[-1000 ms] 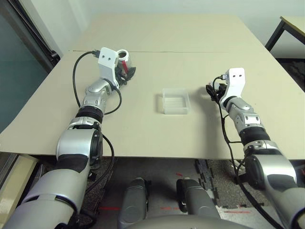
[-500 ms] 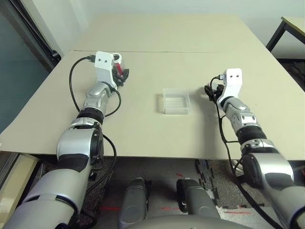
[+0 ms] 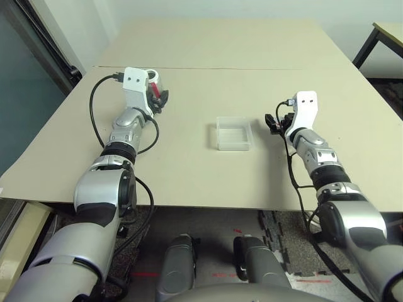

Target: Pour the medicine from the bottle into the box.

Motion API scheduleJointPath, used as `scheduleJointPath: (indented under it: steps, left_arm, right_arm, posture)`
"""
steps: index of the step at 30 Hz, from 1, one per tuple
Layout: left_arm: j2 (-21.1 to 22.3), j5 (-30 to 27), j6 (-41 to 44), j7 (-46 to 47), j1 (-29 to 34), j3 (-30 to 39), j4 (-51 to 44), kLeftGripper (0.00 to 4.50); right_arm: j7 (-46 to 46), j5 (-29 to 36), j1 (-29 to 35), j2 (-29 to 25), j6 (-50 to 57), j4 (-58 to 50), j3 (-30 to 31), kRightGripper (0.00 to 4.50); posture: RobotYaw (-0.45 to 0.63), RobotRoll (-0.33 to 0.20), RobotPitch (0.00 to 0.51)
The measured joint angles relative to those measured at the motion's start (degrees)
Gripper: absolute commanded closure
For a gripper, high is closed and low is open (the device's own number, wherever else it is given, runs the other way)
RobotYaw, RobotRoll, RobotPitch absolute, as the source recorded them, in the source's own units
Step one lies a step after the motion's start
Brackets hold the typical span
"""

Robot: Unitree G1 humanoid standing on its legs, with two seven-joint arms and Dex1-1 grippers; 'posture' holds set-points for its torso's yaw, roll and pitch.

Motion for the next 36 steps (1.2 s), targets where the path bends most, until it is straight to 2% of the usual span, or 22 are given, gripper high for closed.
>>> scheduleJointPath:
  steps: [8,12,15,21,25,28,32,36]
  left_arm:
    - [3.1,1.5,0.1,-3.0,-2.0,-0.5,0.0,1.70]
    - [5.8,5.4,0.4,-6.1,-4.1,-4.3,0.0,1.70]
    - [6.4,9.4,1.5,-8.9,-5.5,-8.5,0.2,1.70]
    - [6.5,16.5,4.2,-11.9,-9.1,-15.4,1.9,1.70]
    - [5.8,18.9,4.8,-12.0,-12.0,-17.6,2.4,1.70]
    - [3.7,18.5,6.3,-11.5,-13.4,-16.4,2.5,1.70]
    - [1.8,14.3,9.7,-7.5,-13.5,-10.3,2.9,1.70]
    - [0.7,12.7,11.5,-3.2,-11.3,-6.9,3.0,1.70]
  right_arm:
    - [14.6,5.2,2.9,-9.9,14.4,-21.1,0.3,0.00]
    - [22.7,7.2,3.0,-16.1,20.9,-27.9,0.9,0.00]
    - [28.3,7.8,3.1,-18.9,23.8,-30.4,3.0,0.00]
    - [34.0,8.4,4.6,-20.5,26.5,-34.3,5.1,0.00]
    - [34.9,8.7,5.1,-20.4,27.3,-36.1,5.4,0.00]
    - [34.9,9.1,5.4,-19.1,27.5,-37.2,5.4,0.00]
    - [34.6,9.1,7.1,-18.2,27.4,-37.8,5.4,0.00]
    - [34.7,9.1,9.1,-18.0,26.5,-38.4,5.4,0.00]
  posture:
    - [-0.01,0.000,0.080]
    - [-0.01,0.000,0.081]
    - [-0.01,0.000,0.081]
    - [-0.03,0.000,0.076]
    - [-0.05,0.000,0.069]
    - [-0.06,0.000,0.067]
    - [-0.07,0.000,0.064]
    - [-0.08,0.000,0.063]
